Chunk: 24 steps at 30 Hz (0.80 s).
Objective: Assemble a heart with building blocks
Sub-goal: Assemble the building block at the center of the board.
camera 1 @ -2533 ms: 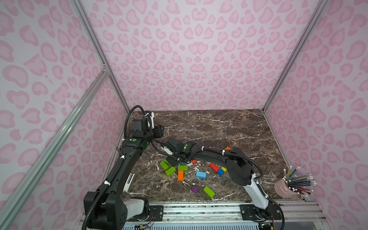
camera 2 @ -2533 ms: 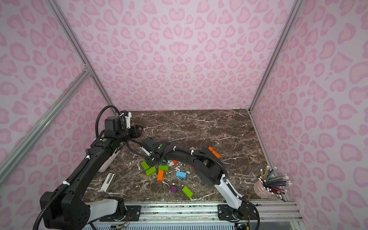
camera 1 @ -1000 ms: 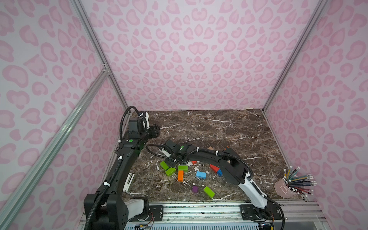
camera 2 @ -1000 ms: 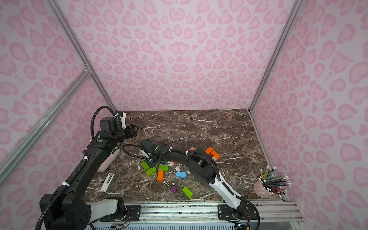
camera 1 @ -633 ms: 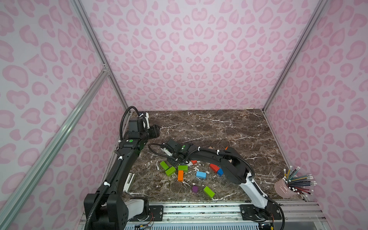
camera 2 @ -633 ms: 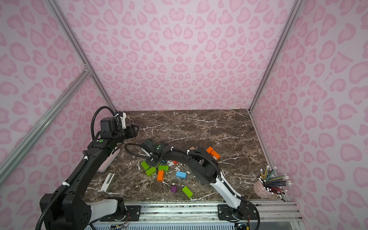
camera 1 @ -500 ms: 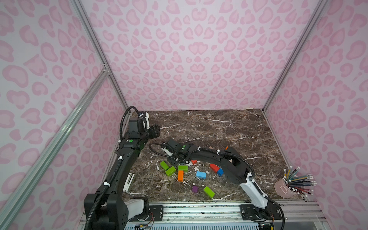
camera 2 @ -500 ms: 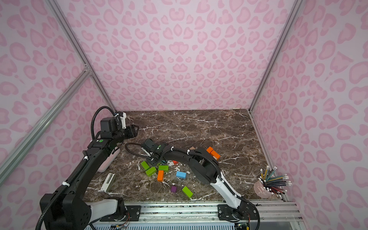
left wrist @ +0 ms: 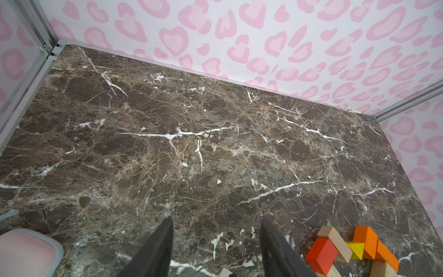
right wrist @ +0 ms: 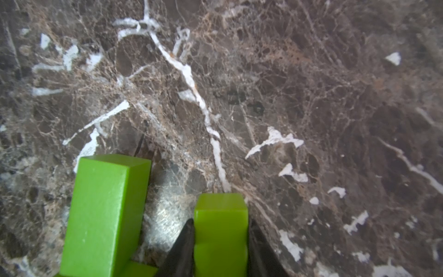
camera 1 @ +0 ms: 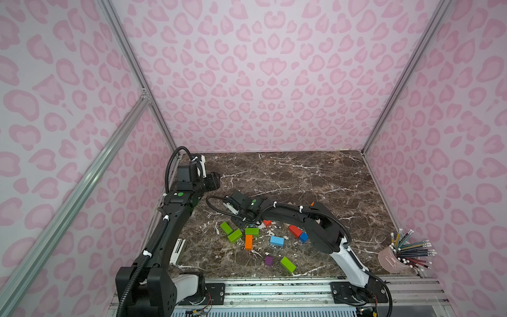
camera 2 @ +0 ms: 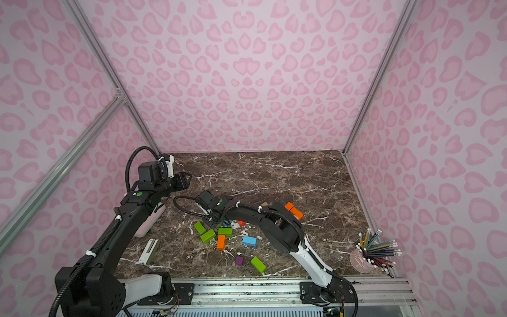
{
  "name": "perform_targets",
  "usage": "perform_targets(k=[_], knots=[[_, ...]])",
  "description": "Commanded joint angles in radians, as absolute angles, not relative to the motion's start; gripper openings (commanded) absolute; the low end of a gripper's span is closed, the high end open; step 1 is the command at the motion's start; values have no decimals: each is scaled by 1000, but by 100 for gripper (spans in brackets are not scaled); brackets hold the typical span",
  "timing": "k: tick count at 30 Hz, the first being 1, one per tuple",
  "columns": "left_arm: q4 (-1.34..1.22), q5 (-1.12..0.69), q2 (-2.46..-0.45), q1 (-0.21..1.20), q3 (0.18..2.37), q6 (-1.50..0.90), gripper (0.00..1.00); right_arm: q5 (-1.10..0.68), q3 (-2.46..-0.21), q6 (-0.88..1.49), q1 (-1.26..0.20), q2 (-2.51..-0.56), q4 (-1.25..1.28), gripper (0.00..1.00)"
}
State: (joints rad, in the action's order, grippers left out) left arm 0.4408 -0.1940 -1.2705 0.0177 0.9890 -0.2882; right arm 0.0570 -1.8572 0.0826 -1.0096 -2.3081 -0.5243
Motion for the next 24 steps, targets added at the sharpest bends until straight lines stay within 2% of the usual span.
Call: perform_targets(k=[1, 7, 19, 24], knots=[[401, -200, -1270, 17, 988, -282, 60, 58, -1856, 96, -1008, -2295, -522, 27], [401, -201, -1270, 18, 988, -283, 60, 50, -1836, 109, -1008, -2294, -508, 31], [400, -206, -1272, 17, 987, -284, 60, 59, -1843, 112, -1005, -2251, -512, 53], [399, -209, -1271, 18, 986, -285, 60, 22, -1774, 89, -994, -2201, -475, 58]])
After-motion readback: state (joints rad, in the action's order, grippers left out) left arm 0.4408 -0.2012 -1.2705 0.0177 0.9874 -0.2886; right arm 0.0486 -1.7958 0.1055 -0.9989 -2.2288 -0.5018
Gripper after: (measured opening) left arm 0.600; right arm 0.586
